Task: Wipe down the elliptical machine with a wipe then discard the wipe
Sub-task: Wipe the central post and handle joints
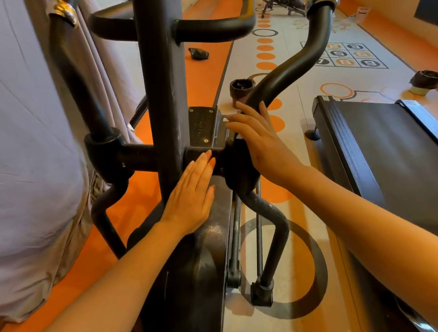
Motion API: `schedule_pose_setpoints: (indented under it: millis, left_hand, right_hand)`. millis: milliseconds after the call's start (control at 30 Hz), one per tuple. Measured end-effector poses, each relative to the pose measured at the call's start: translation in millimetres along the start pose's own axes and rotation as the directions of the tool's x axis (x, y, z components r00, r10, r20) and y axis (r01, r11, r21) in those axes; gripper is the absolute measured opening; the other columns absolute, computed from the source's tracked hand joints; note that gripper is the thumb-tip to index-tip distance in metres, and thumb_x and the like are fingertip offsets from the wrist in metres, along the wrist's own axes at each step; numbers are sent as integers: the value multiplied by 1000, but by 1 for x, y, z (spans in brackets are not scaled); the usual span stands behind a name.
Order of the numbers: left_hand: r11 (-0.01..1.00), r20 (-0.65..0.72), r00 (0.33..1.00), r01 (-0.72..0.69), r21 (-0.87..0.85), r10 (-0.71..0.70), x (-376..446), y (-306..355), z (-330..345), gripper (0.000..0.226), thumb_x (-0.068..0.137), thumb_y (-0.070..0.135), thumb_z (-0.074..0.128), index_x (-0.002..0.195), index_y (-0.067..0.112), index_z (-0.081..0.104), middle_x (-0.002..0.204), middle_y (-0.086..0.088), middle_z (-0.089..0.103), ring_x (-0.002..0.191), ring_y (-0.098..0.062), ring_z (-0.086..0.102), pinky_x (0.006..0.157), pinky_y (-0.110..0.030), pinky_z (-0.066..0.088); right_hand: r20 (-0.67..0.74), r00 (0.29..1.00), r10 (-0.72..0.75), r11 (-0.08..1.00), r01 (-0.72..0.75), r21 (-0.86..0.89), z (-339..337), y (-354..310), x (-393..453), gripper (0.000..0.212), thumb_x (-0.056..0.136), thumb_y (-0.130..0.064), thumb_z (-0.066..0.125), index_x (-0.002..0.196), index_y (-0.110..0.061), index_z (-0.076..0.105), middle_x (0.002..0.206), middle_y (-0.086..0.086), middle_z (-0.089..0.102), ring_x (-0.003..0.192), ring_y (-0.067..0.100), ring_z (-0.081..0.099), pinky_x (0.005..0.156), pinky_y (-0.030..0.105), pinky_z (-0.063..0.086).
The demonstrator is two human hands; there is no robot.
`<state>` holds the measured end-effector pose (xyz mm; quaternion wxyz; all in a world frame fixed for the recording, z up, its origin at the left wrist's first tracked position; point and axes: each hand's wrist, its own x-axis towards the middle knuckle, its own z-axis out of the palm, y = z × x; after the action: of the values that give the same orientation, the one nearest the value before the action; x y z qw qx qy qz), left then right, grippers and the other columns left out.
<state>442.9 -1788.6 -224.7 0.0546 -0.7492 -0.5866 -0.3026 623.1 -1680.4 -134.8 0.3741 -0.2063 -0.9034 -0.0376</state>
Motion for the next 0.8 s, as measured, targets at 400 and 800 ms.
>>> schedule_pose_setpoints:
  millis: [400, 800]
  left_hand:
    - [993, 125, 989, -92, 74, 82, -34, -11, -4, 58, 93, 18, 33, 147, 0, 38, 155, -19, 36, 145, -31, 32, 118, -48, 27]
    - [966, 249, 933, -251, -60, 258, -66, -52, -11, 51, 94, 14, 32, 140, 1, 49, 150, -18, 43, 141, -32, 39, 113, -51, 37]
  right_hand:
    - [163, 981, 108, 994, -110, 7, 10, -51, -33, 49, 80, 6, 71, 126, 0, 57, 136, 22, 52, 134, 32, 34, 119, 44, 7]
    - [334, 879, 339, 938, -343, -50, 36, -101, -65, 41, 96, -12, 48, 135, -3, 52, 142, 18, 49, 133, 33, 43, 111, 36, 30]
